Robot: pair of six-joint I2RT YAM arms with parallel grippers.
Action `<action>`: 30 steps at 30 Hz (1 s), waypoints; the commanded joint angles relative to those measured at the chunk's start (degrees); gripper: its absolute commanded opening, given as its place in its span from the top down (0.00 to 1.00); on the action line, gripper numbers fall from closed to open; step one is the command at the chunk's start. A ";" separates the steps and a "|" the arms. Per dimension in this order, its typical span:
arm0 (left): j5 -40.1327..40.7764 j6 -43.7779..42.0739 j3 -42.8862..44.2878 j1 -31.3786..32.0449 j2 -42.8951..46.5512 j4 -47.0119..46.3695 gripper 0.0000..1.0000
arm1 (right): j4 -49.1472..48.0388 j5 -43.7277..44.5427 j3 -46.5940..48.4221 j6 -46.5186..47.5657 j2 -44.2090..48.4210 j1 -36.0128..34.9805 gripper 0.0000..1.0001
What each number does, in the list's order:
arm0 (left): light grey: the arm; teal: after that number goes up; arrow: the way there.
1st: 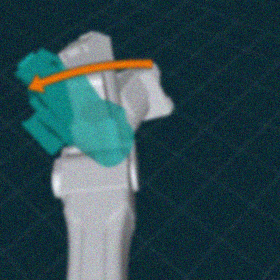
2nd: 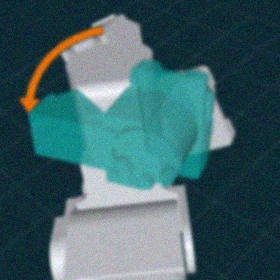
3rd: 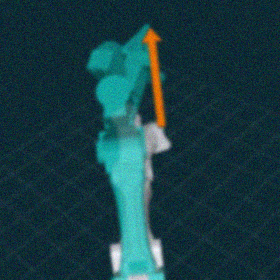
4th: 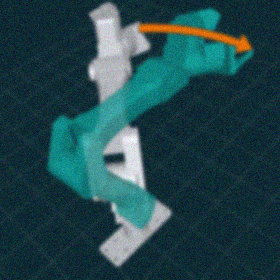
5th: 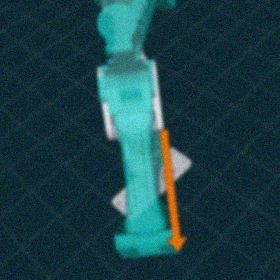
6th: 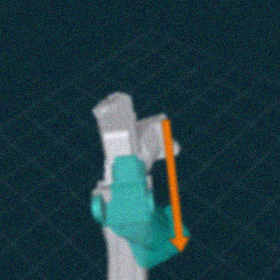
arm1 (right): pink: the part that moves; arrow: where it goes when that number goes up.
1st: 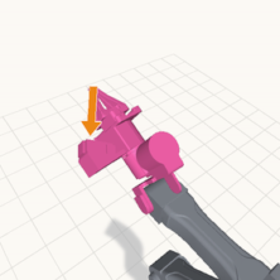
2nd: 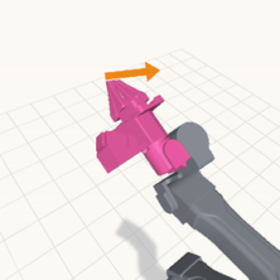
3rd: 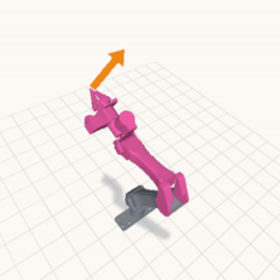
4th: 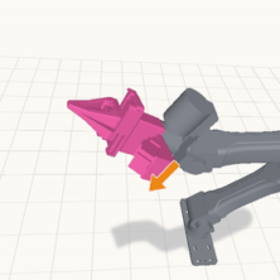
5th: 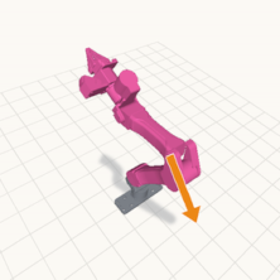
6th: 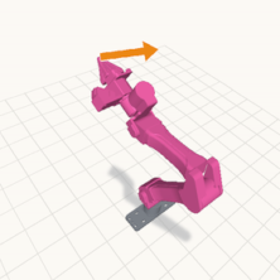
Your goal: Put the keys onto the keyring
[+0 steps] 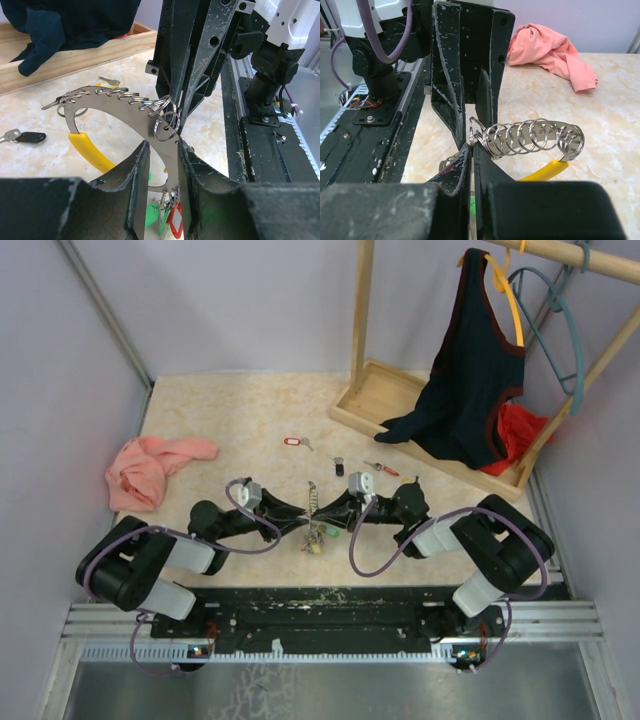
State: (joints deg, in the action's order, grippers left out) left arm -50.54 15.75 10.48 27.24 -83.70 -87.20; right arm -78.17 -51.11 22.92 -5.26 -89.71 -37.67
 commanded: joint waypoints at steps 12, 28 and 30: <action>-0.78 2.59 0.14 -0.17 1.08 -14.82 0.66 | -4.49 3.11 1.57 -0.13 0.12 0.45 1.00; 0.37 -1.37 -0.80 -0.13 4.42 -8.54 0.66 | -1.13 3.88 1.51 1.18 2.35 0.58 1.00; 0.62 -1.76 -0.39 -0.16 3.81 -8.32 0.66 | -1.42 3.46 1.54 0.83 2.26 0.58 1.00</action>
State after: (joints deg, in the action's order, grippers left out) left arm -50.37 15.35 8.86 27.24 -79.48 -87.22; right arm -74.70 -45.89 22.92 -4.08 -89.60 -37.63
